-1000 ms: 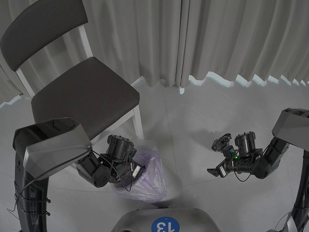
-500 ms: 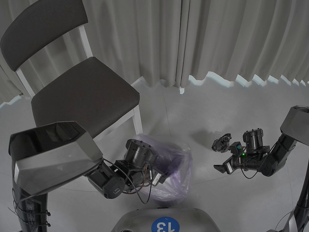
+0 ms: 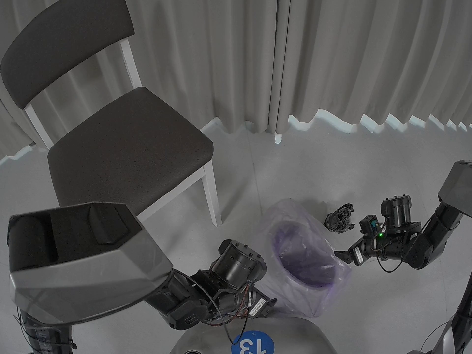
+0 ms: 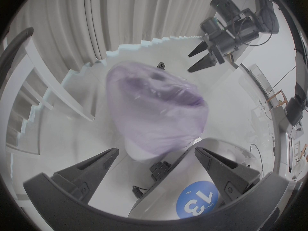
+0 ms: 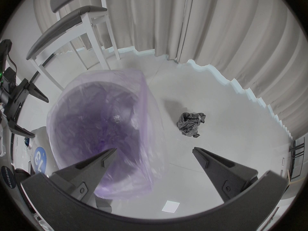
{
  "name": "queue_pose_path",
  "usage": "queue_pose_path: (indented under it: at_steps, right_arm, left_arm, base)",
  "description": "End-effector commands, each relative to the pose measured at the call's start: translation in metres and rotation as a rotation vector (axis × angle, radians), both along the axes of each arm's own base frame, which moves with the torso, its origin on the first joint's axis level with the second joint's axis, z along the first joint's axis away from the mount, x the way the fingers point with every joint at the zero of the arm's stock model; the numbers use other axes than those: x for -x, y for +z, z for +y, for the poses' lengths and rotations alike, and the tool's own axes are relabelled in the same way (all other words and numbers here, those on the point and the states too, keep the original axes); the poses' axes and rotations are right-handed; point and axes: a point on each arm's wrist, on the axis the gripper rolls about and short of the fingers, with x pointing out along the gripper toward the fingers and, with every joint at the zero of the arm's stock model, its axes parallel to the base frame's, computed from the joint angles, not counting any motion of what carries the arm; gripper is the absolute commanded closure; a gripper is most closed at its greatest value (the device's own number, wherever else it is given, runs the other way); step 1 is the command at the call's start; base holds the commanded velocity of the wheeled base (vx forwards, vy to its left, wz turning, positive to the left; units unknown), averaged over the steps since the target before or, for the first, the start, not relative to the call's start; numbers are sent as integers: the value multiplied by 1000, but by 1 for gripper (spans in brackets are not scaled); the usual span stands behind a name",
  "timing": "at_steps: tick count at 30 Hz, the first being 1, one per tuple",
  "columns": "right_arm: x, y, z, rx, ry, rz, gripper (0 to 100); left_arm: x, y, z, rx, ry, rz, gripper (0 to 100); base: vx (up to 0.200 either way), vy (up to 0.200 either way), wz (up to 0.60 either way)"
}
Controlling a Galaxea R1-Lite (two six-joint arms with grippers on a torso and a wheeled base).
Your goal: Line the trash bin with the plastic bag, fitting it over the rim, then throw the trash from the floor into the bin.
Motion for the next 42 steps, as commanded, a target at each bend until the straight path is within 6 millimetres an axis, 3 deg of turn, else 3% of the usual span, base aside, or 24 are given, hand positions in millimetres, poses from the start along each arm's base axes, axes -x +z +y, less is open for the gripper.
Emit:
queue_pose_path:
  at_steps: [1,5,10,13,16,19,26,31,36,42]
  right_arm:
    - [4,0,-1,-4,1,6,0]
    - [9,-7,2,-29,45,47,0]
    - [14,-56,23,-21,113,196,0]
    - [8,-86,42,-27,149,198,0]
    - [0,-99,64,-105,140,201,0]
    - [-9,-96,86,-162,132,206,0]
    - [-27,-83,99,-181,150,134,0]
    - [-33,-60,112,-199,176,97,0]
    - [-26,-29,121,-219,209,51,0]
    - [-19,-24,124,-210,215,84,0]
  left_arm:
    - [-2,-8,4,-30,10,25,0]
    - [-3,-5,6,-24,20,25,0]
    - [-7,15,13,11,43,-6,0]
    - [-7,21,17,22,52,-14,0]
    - [-8,29,21,39,64,-26,0]
    - [-7,33,23,50,77,-28,0]
    - [-5,39,38,47,100,-28,0]
    - [3,43,54,48,125,-20,0]
    - [11,72,63,162,188,-40,0]
    - [23,96,70,263,172,-39,0]
  base:
    - [0,0,0]
    - [0,0,0]
    - [0,0,0]
    - [0,0,0]
    - [0,0,0]
    - [0,0,0]
    - [0,0,0]
    - [0,0,0]
    - [0,0,0]
    - [-167,0,0]
